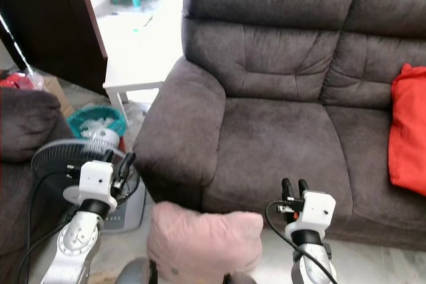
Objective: Move the pillow to the sofa from floor
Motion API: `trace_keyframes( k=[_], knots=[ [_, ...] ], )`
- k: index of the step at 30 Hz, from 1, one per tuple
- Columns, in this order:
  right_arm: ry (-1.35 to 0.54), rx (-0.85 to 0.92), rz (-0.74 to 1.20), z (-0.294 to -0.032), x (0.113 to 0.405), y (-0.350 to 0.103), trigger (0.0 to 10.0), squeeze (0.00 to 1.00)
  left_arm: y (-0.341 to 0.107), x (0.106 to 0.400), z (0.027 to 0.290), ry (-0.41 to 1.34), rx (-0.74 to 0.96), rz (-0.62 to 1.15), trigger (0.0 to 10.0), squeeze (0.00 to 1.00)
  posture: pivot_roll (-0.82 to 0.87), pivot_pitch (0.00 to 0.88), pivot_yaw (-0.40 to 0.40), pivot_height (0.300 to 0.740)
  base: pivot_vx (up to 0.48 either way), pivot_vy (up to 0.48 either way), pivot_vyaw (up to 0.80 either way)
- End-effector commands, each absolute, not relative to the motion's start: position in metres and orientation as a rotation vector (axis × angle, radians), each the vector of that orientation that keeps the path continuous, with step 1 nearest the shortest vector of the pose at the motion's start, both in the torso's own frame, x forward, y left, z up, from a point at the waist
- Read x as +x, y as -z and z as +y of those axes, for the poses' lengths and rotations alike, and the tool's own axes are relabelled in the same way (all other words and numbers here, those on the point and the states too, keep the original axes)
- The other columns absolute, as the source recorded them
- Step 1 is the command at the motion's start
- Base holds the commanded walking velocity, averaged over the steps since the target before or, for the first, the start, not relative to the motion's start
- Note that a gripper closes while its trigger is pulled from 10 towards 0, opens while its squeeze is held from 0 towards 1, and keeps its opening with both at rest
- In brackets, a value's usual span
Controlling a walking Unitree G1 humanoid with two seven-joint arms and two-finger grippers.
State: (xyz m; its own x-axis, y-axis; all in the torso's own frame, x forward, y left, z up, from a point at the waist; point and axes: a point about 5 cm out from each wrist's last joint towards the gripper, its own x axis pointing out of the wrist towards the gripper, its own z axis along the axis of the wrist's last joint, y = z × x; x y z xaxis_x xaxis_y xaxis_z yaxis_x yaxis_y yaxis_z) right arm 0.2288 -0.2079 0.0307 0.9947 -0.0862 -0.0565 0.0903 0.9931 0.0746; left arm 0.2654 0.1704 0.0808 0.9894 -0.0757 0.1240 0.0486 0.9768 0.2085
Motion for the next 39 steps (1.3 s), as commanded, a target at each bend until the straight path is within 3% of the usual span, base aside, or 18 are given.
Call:
trace_keyframes(
  k=[1, 17, 31, 39],
  knots=[
    [0.086, 0.074, 0.064, -0.2085, 0.2295, -0.0305, 10.0, 0.00, -0.0809, 0.2664, 0.1697, 0.063, 0.208, -0.126, 10.0, 0.00, 0.05, 0.036, -0.044, 0.627, 0.000, 0.000, 0.00],
    [0.068, 0.063, 0.086, -0.2083, 0.2321, -0.0295, 10.0, 0.00, -0.0786, 0.2668, 0.1675, 0.070, 0.202, -0.115, 10.0, 0.00, 0.04, 0.022, -0.044, 0.627, 0.000, 0.000, 0.00],
    [0.043, 0.051, 0.111, -0.2036, 0.2360, -0.0278, 10.0, 0.00, -0.0750, 0.2664, 0.1674, 0.070, 0.195, -0.096, 10.0, 0.00, 0.04, 0.032, -0.046, 0.525, 0.000, 0.000, 0.00],
    [0.052, 0.057, 0.115, -0.2061, 0.2335, -0.0249, 10.0, 0.00, -0.0730, 0.2657, 0.1664, 0.063, 0.172, -0.081, 10.0, 0.00, 0.04, 0.038, -0.045, 0.521, 0.000, 0.000, 0.00]
  ],
)
